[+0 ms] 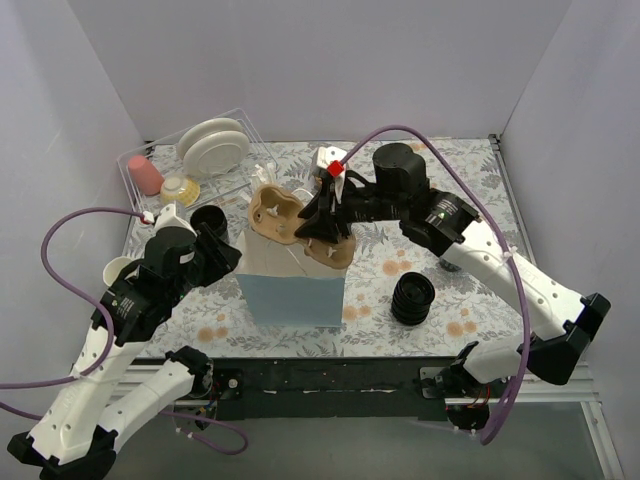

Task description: Pack the takeout coffee

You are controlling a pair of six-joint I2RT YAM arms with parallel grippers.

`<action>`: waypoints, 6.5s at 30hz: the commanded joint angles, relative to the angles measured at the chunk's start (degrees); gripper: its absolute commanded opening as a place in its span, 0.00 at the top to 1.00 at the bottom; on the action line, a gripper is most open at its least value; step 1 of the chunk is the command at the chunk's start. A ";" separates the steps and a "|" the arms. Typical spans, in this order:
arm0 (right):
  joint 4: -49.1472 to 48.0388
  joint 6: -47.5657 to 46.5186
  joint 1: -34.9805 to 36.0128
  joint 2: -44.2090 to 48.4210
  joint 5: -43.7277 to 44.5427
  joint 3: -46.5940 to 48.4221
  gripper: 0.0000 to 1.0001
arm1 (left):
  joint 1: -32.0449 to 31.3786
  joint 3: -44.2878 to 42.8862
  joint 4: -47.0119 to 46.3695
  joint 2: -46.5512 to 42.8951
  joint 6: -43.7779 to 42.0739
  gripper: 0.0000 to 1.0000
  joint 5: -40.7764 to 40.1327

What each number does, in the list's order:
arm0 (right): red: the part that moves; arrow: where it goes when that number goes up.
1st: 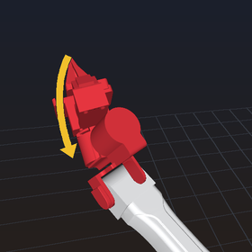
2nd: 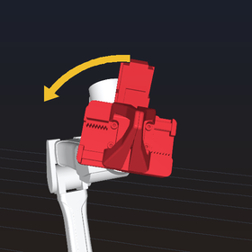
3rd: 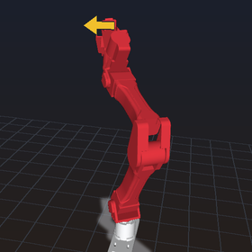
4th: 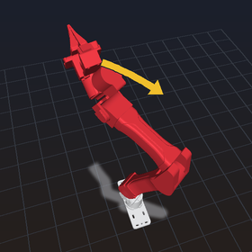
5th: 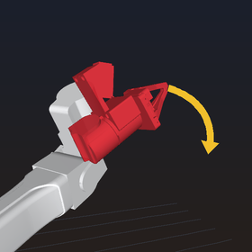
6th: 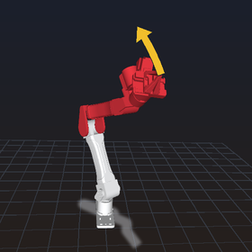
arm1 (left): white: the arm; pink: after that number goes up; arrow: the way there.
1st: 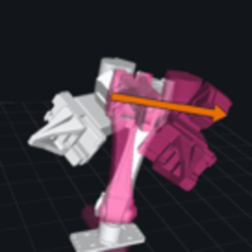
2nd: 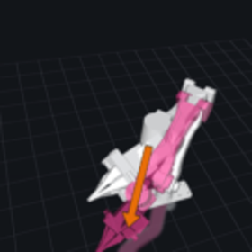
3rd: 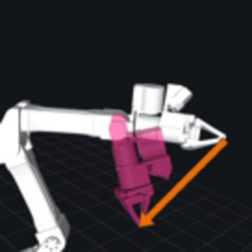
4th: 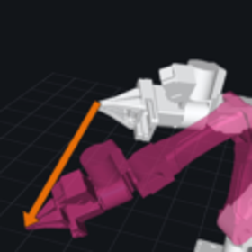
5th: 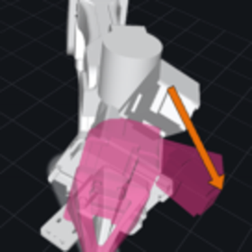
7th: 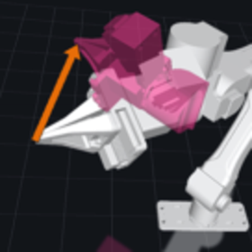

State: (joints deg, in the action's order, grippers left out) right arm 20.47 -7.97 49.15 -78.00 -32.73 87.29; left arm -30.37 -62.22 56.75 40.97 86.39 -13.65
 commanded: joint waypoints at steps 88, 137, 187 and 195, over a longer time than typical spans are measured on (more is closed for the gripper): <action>4.93 5.68 6.49 -7.35 22.01 5.53 0.77 | 0.05 -8.89 -10.34 1.57 -8.52 0.36 19.45; 3.97 6.56 6.40 -7.08 21.31 3.42 0.77 | 0.05 -11.61 -6.66 8.51 -9.31 0.96 27.01; 15.65 0.94 9.74 -14.20 9.26 11.94 0.80 | -0.04 -5.64 -12.28 2.10 -12.30 1.00 30.52; 15.04 1.63 11.15 -14.38 9.70 11.68 0.80 | 0.05 -5.02 -12.19 1.83 -12.30 1.00 30.44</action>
State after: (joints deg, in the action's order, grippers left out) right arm 32.12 -6.52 58.81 -91.98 -22.39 97.76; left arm -30.35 -67.85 44.58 43.31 75.18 17.32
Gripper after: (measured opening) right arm 0.428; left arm 0.018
